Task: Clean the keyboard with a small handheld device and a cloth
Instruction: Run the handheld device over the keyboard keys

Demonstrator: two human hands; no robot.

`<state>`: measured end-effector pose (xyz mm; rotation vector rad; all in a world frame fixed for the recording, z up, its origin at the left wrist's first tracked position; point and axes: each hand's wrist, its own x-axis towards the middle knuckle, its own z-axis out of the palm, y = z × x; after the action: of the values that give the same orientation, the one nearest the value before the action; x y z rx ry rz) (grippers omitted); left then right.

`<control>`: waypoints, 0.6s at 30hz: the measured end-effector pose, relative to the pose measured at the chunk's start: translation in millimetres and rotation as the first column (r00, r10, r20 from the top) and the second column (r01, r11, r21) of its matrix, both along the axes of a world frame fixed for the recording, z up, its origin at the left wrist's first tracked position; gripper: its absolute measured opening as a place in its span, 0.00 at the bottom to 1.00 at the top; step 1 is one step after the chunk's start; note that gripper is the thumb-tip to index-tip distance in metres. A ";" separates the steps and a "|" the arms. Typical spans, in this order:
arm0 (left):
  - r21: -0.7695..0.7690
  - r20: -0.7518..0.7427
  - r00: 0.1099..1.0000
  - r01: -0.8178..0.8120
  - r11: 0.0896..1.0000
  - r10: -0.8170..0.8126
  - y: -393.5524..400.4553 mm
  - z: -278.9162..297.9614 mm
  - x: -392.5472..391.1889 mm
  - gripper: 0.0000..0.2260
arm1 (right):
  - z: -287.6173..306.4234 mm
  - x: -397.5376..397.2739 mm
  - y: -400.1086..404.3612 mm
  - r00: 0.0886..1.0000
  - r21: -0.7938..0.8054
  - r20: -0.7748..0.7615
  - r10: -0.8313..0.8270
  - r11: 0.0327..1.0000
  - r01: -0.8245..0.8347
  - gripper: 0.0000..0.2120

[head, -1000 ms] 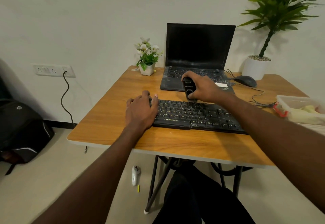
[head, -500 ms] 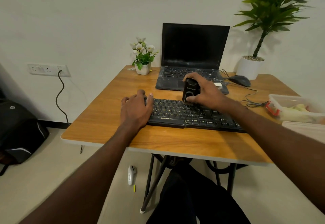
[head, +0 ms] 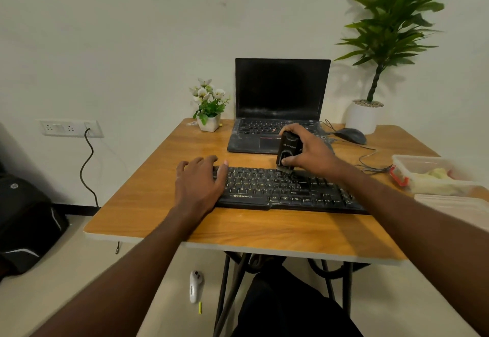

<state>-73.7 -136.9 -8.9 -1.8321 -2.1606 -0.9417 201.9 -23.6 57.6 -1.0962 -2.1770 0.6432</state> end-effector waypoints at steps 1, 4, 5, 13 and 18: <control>0.004 -0.028 1.000 0.012 1.000 -0.012 -1.2 3.0 7.4 0.28 | 0.6 0.6 0.7 1.000 0.004 -0.011 -0.001 1.000 0.001 0.33; -0.057 -0.047 0.992 0.112 0.992 -0.115 0.7 11.3 50.9 0.29 | -1.1 -3.3 1.1 0.999 -0.014 -0.022 0.025 1.000 -0.026 0.33; -0.074 -0.035 0.989 0.140 0.987 -0.143 3.5 11.8 68.7 0.29 | -1.9 -4.5 1.7 0.999 -0.015 -0.015 0.039 0.999 -0.039 0.33; -0.116 -0.017 0.991 0.127 0.985 -0.130 14.7 -1.1 112.3 0.26 | 8.5 15.1 12.9 0.966 0.078 0.252 0.049 0.994 -0.071 0.35; -0.107 -0.042 0.992 0.113 0.988 -0.118 14.2 -1.1 115.0 0.25 | -0.3 18.3 8.4 0.995 0.062 0.091 0.043 0.997 -0.049 0.34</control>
<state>41.3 -122.6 -9.9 -2.0259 -2.1337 -0.8110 220.2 -15.2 57.2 -1.0629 -2.2896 0.5502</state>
